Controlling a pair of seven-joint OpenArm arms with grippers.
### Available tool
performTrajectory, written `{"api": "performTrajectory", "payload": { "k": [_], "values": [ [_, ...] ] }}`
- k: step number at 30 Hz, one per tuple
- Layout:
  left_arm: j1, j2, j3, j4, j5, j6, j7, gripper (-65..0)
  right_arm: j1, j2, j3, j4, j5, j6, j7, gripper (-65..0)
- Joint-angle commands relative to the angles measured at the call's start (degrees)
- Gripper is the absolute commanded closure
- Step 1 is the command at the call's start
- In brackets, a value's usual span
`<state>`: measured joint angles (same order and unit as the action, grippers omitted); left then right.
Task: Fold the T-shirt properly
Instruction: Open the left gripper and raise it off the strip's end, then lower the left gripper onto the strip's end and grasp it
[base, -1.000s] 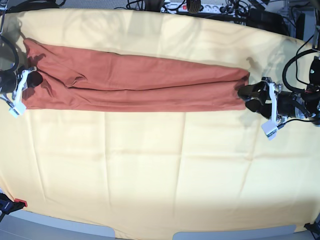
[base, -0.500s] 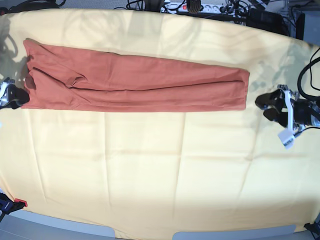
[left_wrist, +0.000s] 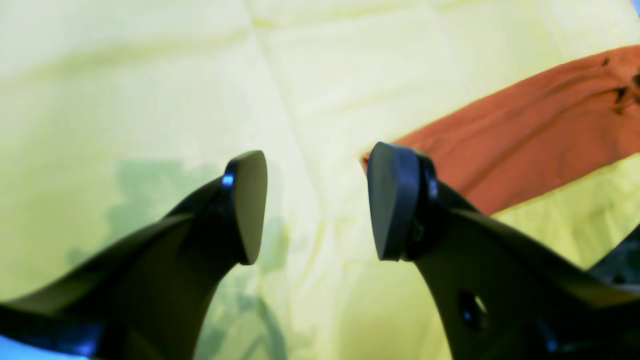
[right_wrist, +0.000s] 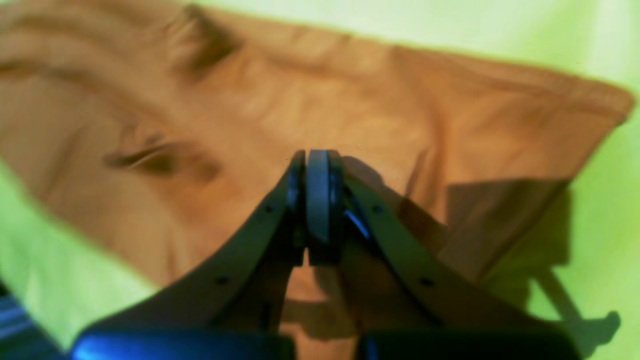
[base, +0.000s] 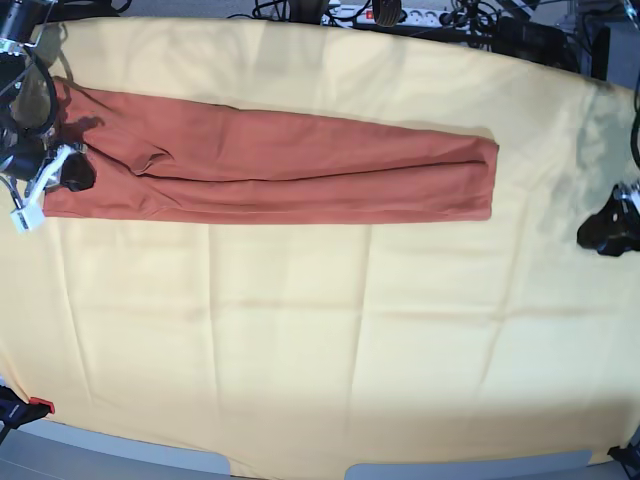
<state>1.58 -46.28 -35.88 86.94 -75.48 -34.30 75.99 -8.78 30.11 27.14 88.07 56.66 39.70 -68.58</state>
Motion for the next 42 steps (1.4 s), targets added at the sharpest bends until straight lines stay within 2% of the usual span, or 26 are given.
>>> {"api": "performTrajectory", "payload": {
  "k": [1,6,8,10,12,16,17,21,25,29,36,42],
  "values": [
    [0.8,-0.3,-1.6,0.7,-0.3,0.0,-1.2,-34.5,0.7,0.7,0.6,0.7,0.0,0.3,1.2,0.0],
    [5.9,4.9,-4.3,0.7,3.1,0.1,-3.7,-34.5,-1.3,-2.4,0.6,0.6,-2.3,0.3,1.6,0.0],
    [6.8,6.4,-4.3,0.7,3.3,0.3,-4.0,-34.5,-2.2,-3.3,0.6,0.6,-5.3,0.3,2.2,0.0],
    [7.0,7.9,-4.3,0.7,3.6,0.5,-4.2,-34.5,-3.2,-3.6,0.6,0.6,-6.8,0.3,2.8,0.0],
    [7.0,9.0,-4.3,0.7,6.7,0.7,-5.7,-34.5,-4.1,-3.6,0.6,0.6,-6.8,0.3,3.5,0.0],
    [7.3,11.3,-4.2,0.7,14.3,6.0,-9.2,-34.5,-4.1,-3.6,0.6,0.6,-7.2,0.3,3.5,0.0],
    [7.6,11.9,-4.2,0.7,14.9,6.4,-9.4,-34.5,-4.1,-3.6,0.6,0.6,-7.1,0.3,3.5,0.0],
    [8.0,13.9,-2.2,0.7,14.7,6.3,-10.3,-34.5,-4.0,-3.6,0.6,0.6,-5.0,0.3,3.4,0.0],
    [8.0,15.0,4.0,0.7,15.3,5.6,-11.2,-34.5,-4.1,-3.6,0.6,0.6,-4.4,0.3,3.0,0.0],
    [8.0,17.0,9.2,0.7,18.1,5.7,-16.0,-34.5,-4.1,-3.6,0.6,0.6,-4.4,0.3,2.8,0.0],
    [7.9,22.8,13.8,0.7,17.7,5.5,-15.6,-34.5,-4.0,-3.6,0.6,0.6,-4.2,0.3,2.4,0.0],
    [7.3,25.2,15.2,0.7,15.4,2.8,-15.6,-32.9,-4.0,-3.6,0.6,0.6,-4.1,0.3,2.4,0.0]
  ]
}}
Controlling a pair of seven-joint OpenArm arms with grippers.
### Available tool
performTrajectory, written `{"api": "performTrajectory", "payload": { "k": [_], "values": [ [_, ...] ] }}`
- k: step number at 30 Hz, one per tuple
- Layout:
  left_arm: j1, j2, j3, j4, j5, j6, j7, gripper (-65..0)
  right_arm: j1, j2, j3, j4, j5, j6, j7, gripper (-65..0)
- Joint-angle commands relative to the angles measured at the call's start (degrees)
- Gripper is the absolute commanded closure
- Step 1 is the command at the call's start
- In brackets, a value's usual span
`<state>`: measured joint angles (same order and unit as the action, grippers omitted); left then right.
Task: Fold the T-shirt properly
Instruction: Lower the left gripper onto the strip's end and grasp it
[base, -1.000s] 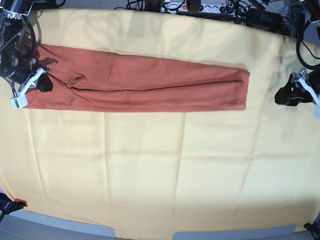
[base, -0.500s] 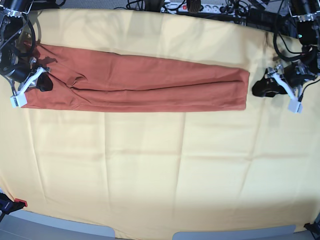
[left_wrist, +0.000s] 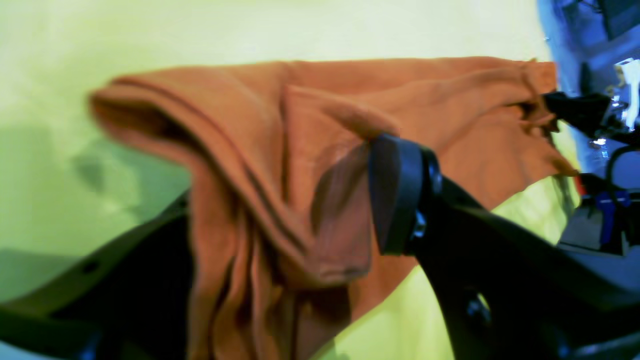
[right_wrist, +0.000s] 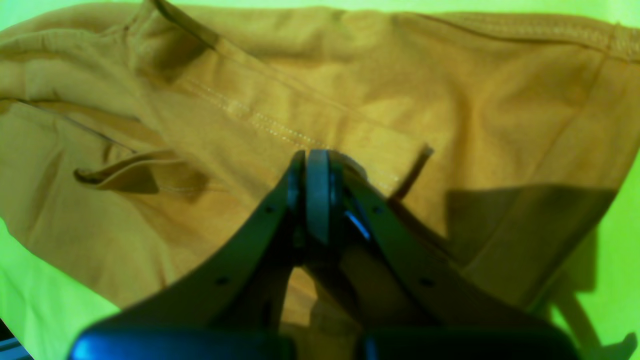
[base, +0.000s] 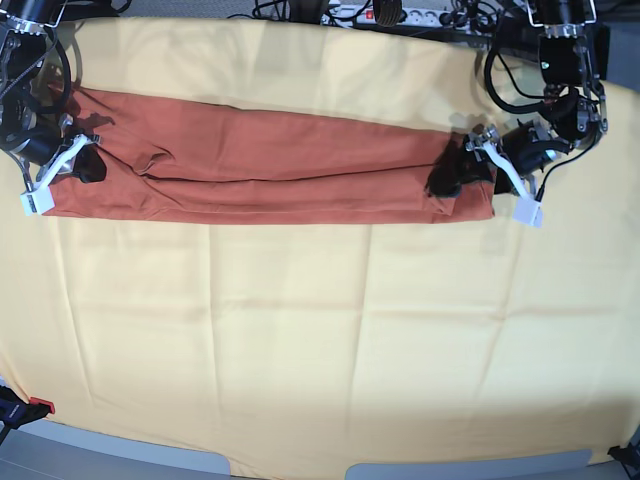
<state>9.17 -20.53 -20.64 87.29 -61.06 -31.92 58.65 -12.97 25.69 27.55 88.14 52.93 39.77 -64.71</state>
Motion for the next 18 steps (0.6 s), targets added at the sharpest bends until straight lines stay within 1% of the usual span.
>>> {"api": "performTrajectory", "payload": {
  "k": [1,2,5,6,9,13,16,18],
  "values": [
    [-0.6,-0.5,0.0,0.4,1.0,0.4,1.7,-29.0,0.2,0.8,0.2,0.5,-0.4,0.2,-1.5,0.0],
    [-1.0,-0.6,-0.1,0.4,1.1,0.5,1.7,-23.1,0.2,0.8,0.2,0.5,-0.3,0.2,-1.5,0.0],
    [-2.6,-0.6,-1.1,0.4,2.2,0.5,1.7,-2.1,0.2,0.8,0.2,0.5,-0.2,0.2,-1.5,0.0],
    [-3.2,-0.6,-1.6,0.4,2.7,0.6,1.7,0.0,0.2,0.8,0.2,0.5,-0.2,0.2,-1.5,0.0],
    [-4.6,-0.6,-3.4,0.4,4.0,3.2,1.7,0.0,0.2,0.8,0.2,0.5,-0.2,0.2,-1.5,0.0],
    [-5.6,-0.8,-6.2,0.4,4.7,3.5,1.7,0.0,0.7,1.0,0.2,0.6,0.2,0.2,-1.5,0.0],
    [-5.5,-1.6,-8.0,0.4,4.7,3.5,1.6,0.0,1.2,1.2,0.2,0.7,4.0,0.2,-2.1,-0.3],
    [-5.5,-2.5,-9.3,0.4,4.7,3.5,1.6,0.0,1.7,1.2,0.2,0.7,7.1,0.2,-3.3,-5.2]
  ]
}}
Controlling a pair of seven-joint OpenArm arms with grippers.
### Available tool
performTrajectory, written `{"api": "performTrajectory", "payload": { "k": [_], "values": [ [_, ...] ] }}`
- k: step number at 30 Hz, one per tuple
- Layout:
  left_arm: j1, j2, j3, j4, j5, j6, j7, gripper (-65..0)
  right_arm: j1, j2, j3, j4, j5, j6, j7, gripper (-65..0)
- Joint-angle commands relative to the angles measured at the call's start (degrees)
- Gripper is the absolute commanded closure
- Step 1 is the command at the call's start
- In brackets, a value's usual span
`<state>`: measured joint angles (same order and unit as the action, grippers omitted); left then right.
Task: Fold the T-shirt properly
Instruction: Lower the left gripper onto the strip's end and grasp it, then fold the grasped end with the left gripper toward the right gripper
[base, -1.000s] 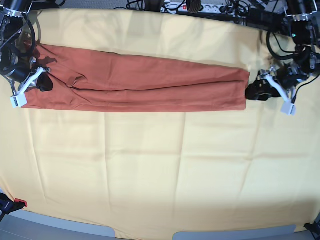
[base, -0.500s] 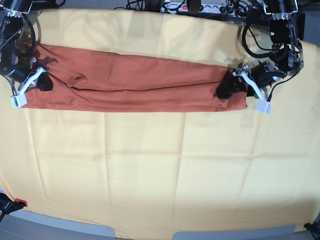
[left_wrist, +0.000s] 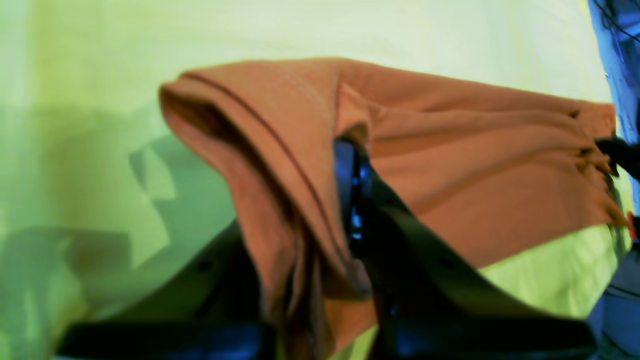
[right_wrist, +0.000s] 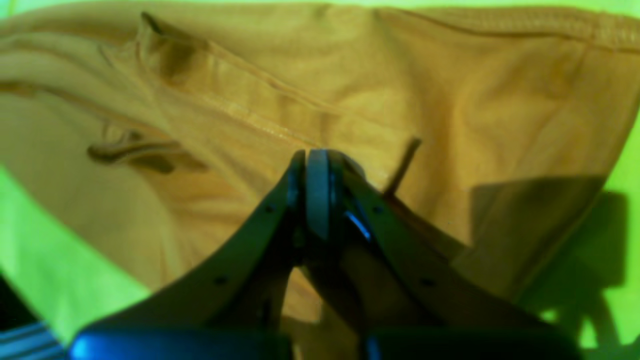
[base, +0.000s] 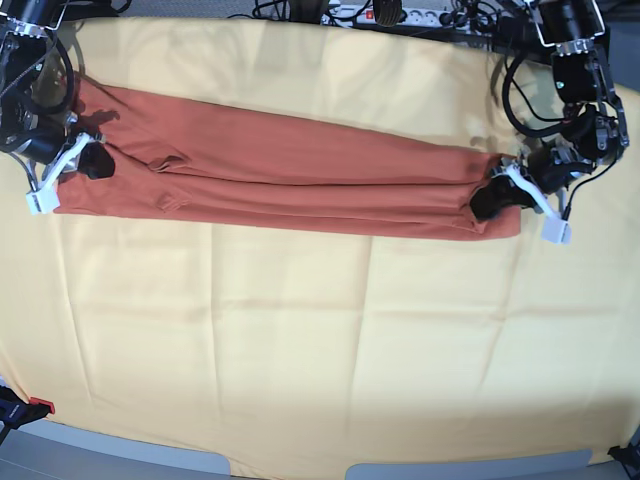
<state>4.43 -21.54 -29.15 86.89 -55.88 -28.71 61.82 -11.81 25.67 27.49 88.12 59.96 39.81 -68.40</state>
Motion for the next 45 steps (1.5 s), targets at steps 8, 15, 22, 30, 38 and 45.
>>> {"api": "performTrajectory", "payload": {
  "k": [8,15,22,30,38,45],
  "values": [
    [-0.8,-7.0,-2.8,0.8,-5.8,-0.7,-1.4,0.0,1.0,1.2,0.3,0.7,6.1,0.2,-1.7,-9.4],
    [-0.8,-6.8,-2.8,2.0,-27.7,-9.6,9.7,0.0,1.0,1.1,0.3,0.7,6.1,0.2,-1.7,-9.4],
    [-0.8,-1.4,-2.4,8.8,-29.1,-11.0,12.8,0.0,1.0,0.8,0.3,0.7,5.9,0.2,-1.7,-9.4],
    [-0.8,7.9,7.8,9.1,-23.6,-11.3,6.4,0.0,1.0,0.8,0.3,0.7,5.8,0.2,-1.7,-9.4],
    [-0.8,13.0,17.3,9.1,-10.3,-11.3,-1.6,0.0,1.0,0.8,0.3,0.7,5.8,0.2,-2.8,-9.4],
    [-0.8,14.1,22.3,9.1,-7.0,-11.3,-7.8,-37.3,0.9,0.8,0.3,0.7,5.9,0.2,-3.1,-9.5]
  ]
}}
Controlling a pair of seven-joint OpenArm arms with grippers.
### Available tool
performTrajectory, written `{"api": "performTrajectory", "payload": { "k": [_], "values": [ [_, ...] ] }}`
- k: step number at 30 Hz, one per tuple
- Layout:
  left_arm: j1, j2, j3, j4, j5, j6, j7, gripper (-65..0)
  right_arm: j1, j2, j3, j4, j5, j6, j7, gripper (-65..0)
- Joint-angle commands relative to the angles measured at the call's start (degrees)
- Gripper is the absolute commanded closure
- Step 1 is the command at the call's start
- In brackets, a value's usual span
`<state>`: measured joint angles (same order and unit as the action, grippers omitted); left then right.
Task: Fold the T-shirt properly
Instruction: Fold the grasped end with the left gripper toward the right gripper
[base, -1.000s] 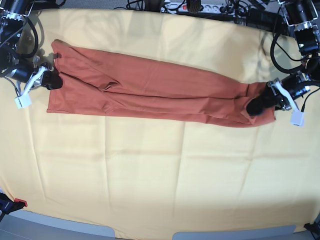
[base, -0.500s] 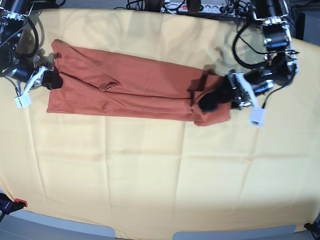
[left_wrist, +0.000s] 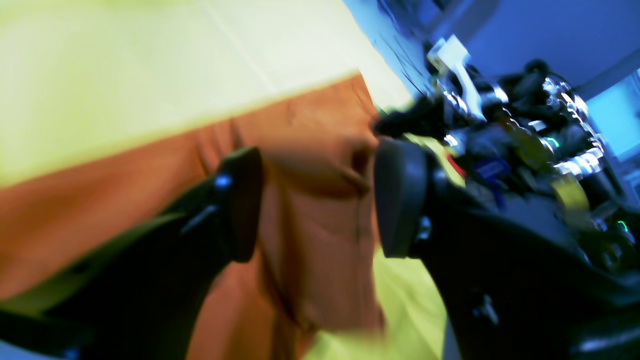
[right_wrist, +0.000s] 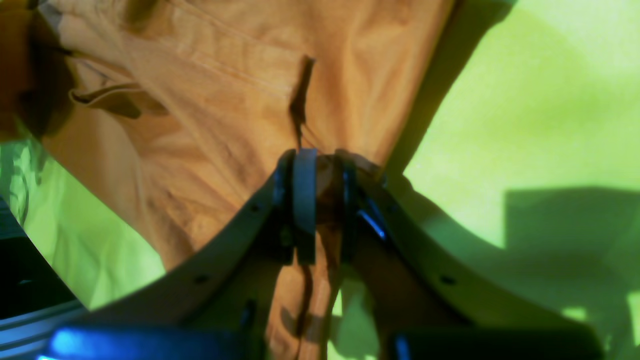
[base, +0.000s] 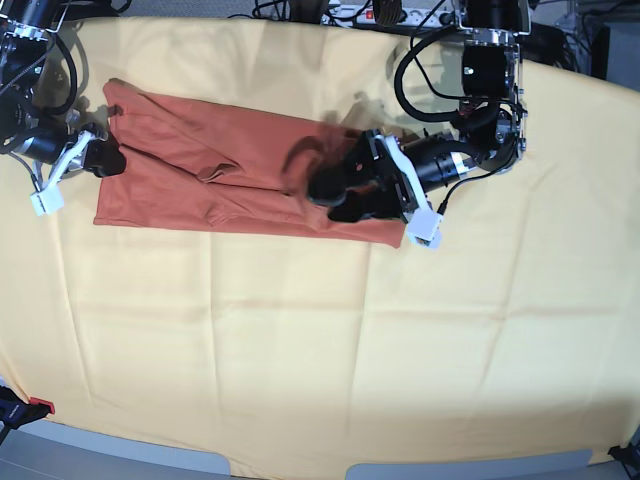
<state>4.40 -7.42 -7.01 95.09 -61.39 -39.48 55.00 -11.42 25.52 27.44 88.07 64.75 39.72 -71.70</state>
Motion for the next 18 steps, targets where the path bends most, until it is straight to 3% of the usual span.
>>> {"api": "performTrajectory", "payload": {
  "k": [1,5,8,9,12,15,18],
  "values": [
    [-0.8,0.0,0.2,0.9,-1.9,1.6,-1.2,-37.2,0.5,1.0,0.3,0.7,1.1,0.3,0.0,-9.5],
    [-0.8,2.1,0.2,0.9,4.7,3.8,-1.9,-37.1,0.5,1.0,0.3,0.7,1.2,0.3,-0.5,-9.5],
    [-0.8,2.4,-0.3,1.0,4.3,4.2,-1.9,-35.9,0.5,1.0,0.3,0.7,1.3,0.3,-0.5,-9.5],
    [-0.8,2.4,-1.2,1.4,4.1,2.8,-2.3,-30.6,0.5,1.0,0.3,0.7,1.3,0.3,-0.5,-9.5],
    [-0.8,2.4,-6.0,2.5,4.2,1.3,-2.5,0.0,0.5,1.0,0.3,0.7,3.0,0.3,-0.5,-9.5],
    [-0.7,2.3,-11.2,2.5,5.2,1.4,-2.2,0.0,0.8,1.3,0.4,1.9,8.8,0.3,-0.6,-13.5],
    [-0.3,1.4,-14.3,2.5,8.4,3.9,-2.1,0.0,1.8,1.3,0.4,4.5,6.6,0.3,-1.0,-26.9]
  ]
}}
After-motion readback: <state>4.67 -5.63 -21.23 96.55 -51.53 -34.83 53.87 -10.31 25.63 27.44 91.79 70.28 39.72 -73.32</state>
